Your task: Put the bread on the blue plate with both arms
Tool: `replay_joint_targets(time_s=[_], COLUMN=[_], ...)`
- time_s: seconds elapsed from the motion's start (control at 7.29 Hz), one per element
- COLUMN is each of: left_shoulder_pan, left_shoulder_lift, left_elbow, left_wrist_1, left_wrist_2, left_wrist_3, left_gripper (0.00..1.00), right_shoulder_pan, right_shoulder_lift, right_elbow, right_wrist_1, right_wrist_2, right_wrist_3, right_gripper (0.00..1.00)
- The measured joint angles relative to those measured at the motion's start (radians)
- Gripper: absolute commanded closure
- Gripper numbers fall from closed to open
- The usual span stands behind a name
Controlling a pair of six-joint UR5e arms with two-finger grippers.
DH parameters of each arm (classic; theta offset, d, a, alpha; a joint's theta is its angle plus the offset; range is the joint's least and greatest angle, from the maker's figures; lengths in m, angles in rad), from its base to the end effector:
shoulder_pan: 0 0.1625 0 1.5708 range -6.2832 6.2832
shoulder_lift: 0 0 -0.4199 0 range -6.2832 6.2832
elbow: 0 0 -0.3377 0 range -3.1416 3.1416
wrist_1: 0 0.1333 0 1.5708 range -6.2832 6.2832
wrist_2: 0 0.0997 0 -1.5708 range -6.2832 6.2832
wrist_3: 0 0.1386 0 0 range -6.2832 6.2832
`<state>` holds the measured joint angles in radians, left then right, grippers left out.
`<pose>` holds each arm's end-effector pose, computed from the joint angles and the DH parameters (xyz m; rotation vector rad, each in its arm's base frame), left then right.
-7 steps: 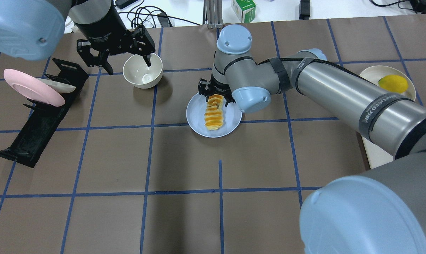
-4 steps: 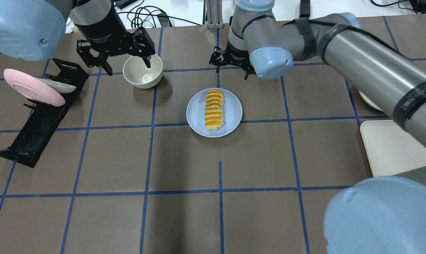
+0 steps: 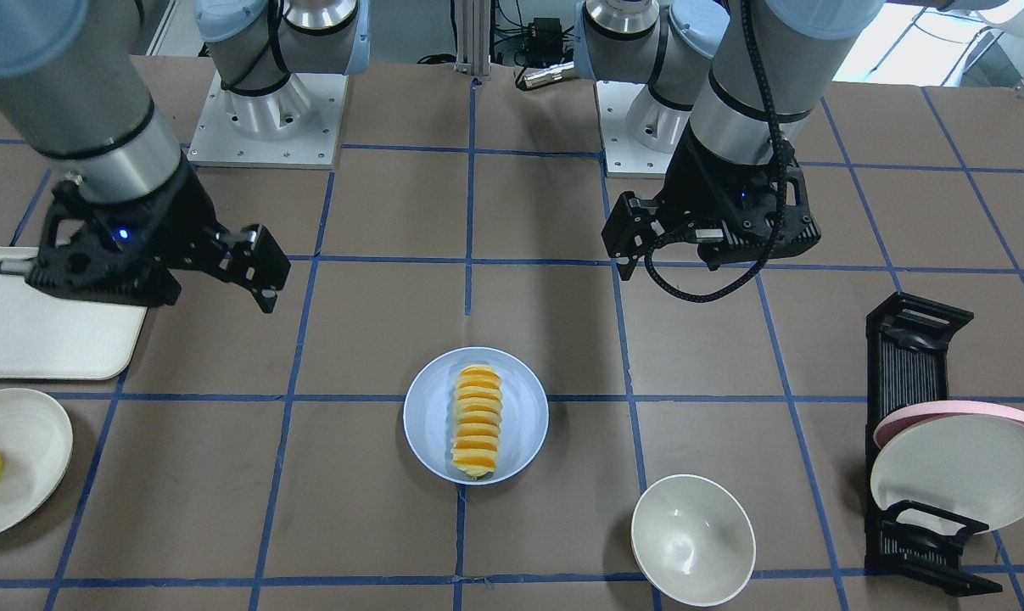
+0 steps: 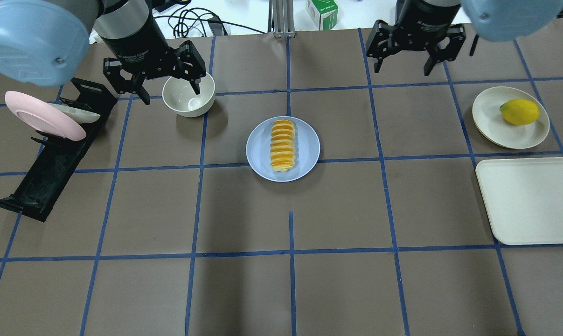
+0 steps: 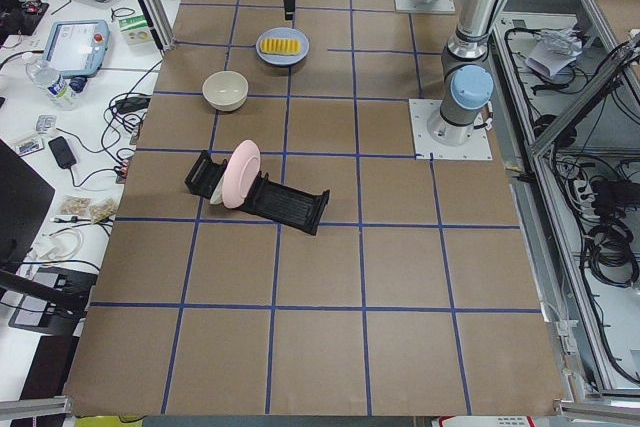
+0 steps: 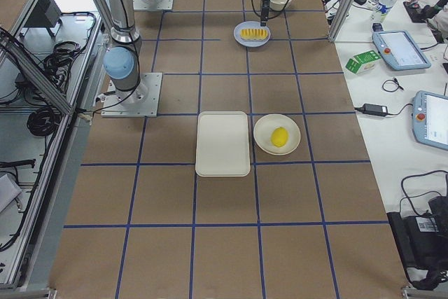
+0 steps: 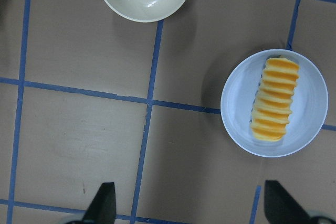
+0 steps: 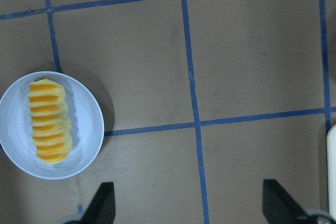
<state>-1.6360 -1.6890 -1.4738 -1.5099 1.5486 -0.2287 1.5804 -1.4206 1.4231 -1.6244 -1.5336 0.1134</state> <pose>-0.1682 -0.4823 0.4378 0.2535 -3.1030 0.0561 0.1433 -0.5058 0.4436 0.1594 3.0963 -0.0755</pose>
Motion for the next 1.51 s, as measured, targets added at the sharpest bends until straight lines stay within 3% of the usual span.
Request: replay_joint_targets(time_s=[0.55, 1.51], left_shoulder_pan=[0.008, 0.005], left_shoulder_lift=[-0.001, 0.001], left_elbow=[0.006, 0.003], left_wrist_1=[-0.001, -0.003], left_wrist_2=[0.004, 0.004], left_wrist_3=[0.063, 0.071], left_gripper=[0.00, 0.00], right_shoulder_pan=[-0.007, -0.007], right_shoulder_lift=[-0.072, -0.075], right_elbow=[0.112, 0.117], right_wrist_1=[-0.080, -0.097], right_wrist_2=[0.008, 0.011], right_wrist_3=[-0.016, -0.020], right_gripper=[0.00, 0.00])
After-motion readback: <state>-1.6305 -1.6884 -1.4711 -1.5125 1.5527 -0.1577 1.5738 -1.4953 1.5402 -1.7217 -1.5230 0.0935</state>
